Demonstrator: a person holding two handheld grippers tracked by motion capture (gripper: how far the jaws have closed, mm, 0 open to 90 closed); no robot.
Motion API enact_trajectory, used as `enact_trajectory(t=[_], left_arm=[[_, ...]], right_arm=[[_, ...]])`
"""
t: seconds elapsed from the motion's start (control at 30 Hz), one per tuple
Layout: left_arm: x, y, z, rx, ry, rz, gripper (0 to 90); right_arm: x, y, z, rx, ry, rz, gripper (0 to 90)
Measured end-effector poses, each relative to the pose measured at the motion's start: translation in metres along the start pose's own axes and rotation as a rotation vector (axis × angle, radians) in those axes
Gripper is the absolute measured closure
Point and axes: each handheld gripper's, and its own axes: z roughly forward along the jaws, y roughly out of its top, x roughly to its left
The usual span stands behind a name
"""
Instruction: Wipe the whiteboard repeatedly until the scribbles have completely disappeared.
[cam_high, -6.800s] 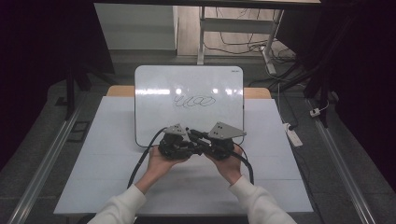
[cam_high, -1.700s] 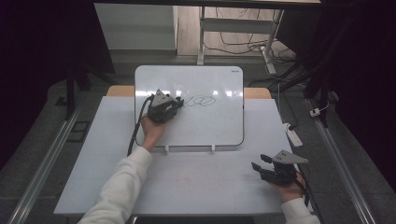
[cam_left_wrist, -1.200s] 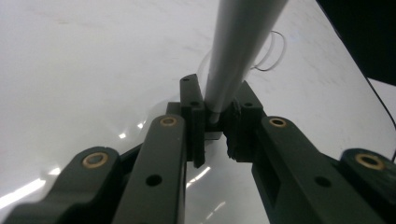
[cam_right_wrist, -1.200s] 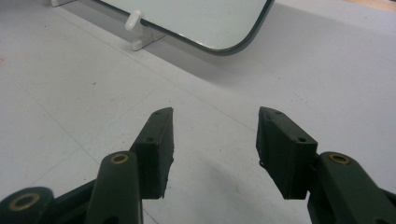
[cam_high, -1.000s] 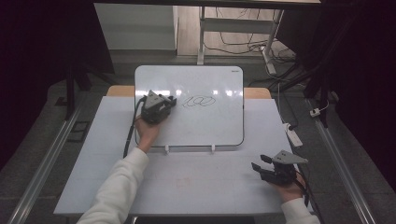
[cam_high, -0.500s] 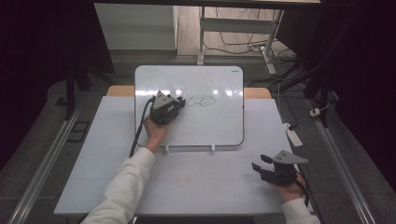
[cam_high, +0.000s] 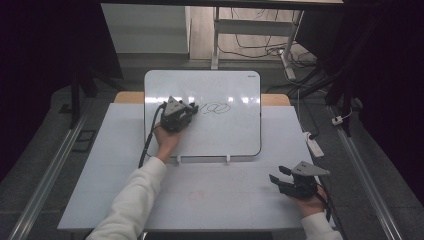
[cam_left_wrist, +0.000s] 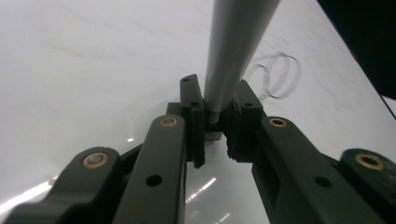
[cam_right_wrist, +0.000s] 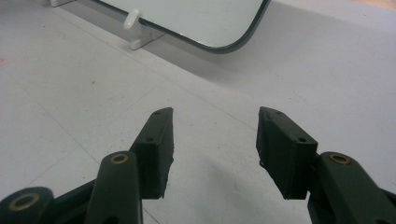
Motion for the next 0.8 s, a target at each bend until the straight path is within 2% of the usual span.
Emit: enact_trajectory(t=[0.1,0.13,0.2,0.23,0.3,0.33,0.4,0.5,0.57,0.63,0.73,0.8], left_arm=[[-0.006,0.002,0.006,-0.003,-0.001,0.007,77.7],[-0.01,0.002,0.009,-0.002,-0.017,0.002,77.7],[-0.022,0.0,0.017,0.014,-0.055,0.018,77.7],[-0.03,-0.002,0.02,0.027,-0.077,0.035,77.7],[-0.039,-0.003,0.022,0.04,-0.081,0.079,77.7],[-0.038,-0.003,0.022,0.041,-0.079,0.086,77.7],[-0.029,0.0,0.017,0.032,-0.052,0.071,77.7],[-0.005,0.006,0.008,0.002,-0.008,0.0,77.7],[0.002,0.009,0.005,-0.002,0.002,-0.012,77.7],[-0.001,0.009,0.009,-0.001,-0.005,-0.009,77.7],[-0.02,0.006,0.021,0.005,-0.056,0.009,77.7],[-0.03,0.006,0.027,0.008,-0.069,0.031,77.7]], right_arm=[[0.001,0.001,0.001,0.0,0.001,-0.004,46.2],[0.001,0.001,0.001,0.001,0.001,-0.005,46.1],[0.002,0.001,0.001,0.001,0.0,-0.006,46.1],[0.001,0.001,0.0,0.0,0.0,-0.005,46.2],[0.001,0.001,0.001,0.001,-0.001,-0.003,46.1],[0.0,0.001,0.001,0.002,0.0,-0.001,46.1],[0.0,0.0,0.001,0.003,0.0,-0.002,46.1],[0.001,0.0,0.0,0.001,-0.002,-0.004,46.1],[0.001,0.0,-0.001,-0.001,-0.002,-0.002,46.1],[0.001,0.0,0.0,0.001,-0.001,-0.002,46.1],[0.002,0.0,0.001,0.005,0.001,-0.005,46.0],[0.002,0.001,0.001,0.005,0.0,-0.006,46.0]])
